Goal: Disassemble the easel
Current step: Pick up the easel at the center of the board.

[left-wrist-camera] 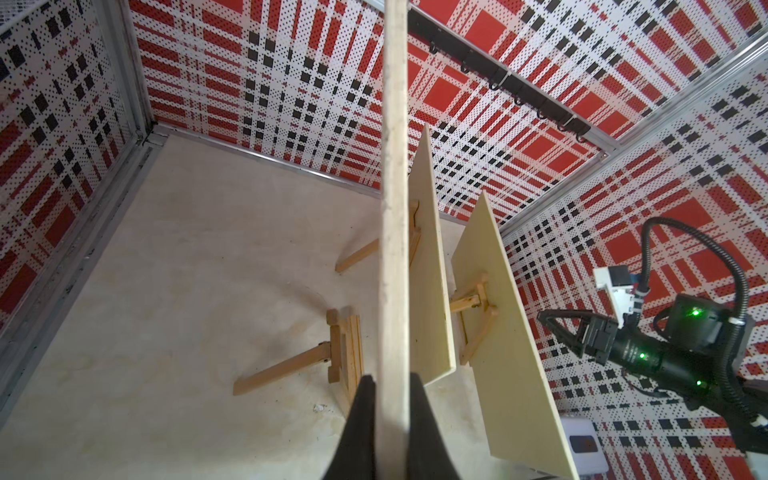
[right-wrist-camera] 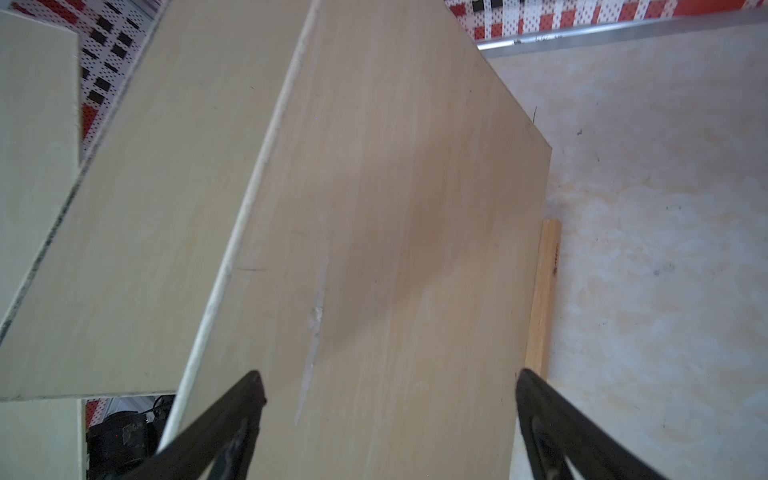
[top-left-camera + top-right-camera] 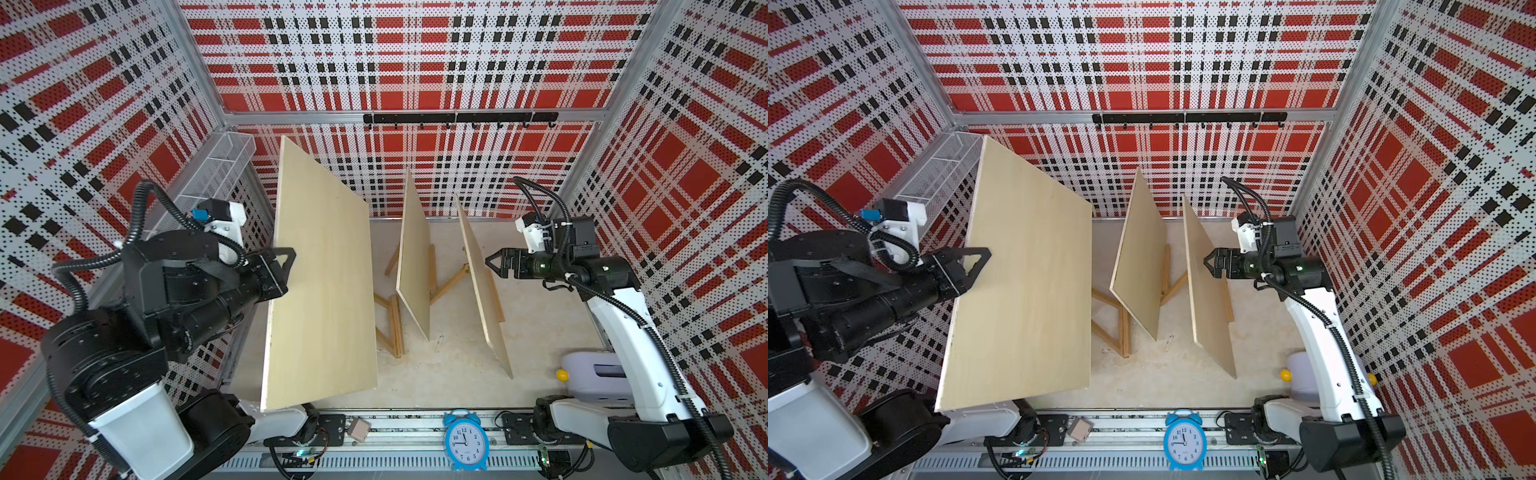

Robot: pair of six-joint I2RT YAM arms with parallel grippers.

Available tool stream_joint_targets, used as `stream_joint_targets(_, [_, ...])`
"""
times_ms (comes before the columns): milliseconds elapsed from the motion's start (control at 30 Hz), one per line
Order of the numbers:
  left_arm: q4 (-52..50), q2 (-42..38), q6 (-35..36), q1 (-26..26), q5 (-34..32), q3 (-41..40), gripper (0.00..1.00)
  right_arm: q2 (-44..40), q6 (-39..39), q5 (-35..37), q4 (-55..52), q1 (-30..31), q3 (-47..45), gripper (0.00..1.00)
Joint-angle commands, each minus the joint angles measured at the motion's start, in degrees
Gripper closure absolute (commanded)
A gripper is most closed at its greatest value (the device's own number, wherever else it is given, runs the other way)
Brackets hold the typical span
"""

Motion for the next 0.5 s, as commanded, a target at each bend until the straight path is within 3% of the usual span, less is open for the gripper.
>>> stream_joint_targets(0, [13.9,-4.8,0.6,0.0,0.5,-2.9,1.00,-3.1,-1.5,1.1,4.0,0.6,1.8,0.06])
stream_joint_targets(300, [28.6,-10.1,1.5,0.0,8.8,-8.2,1.00,-7.5,-8.3,1.7,4.2,2.9,4.4,0.11])
stream_joint_targets(467, [37.2,-13.8,1.4,0.0,10.1,-13.7,1.00,-7.3,-13.0,3.5,2.9,10.9,8.2,0.14])
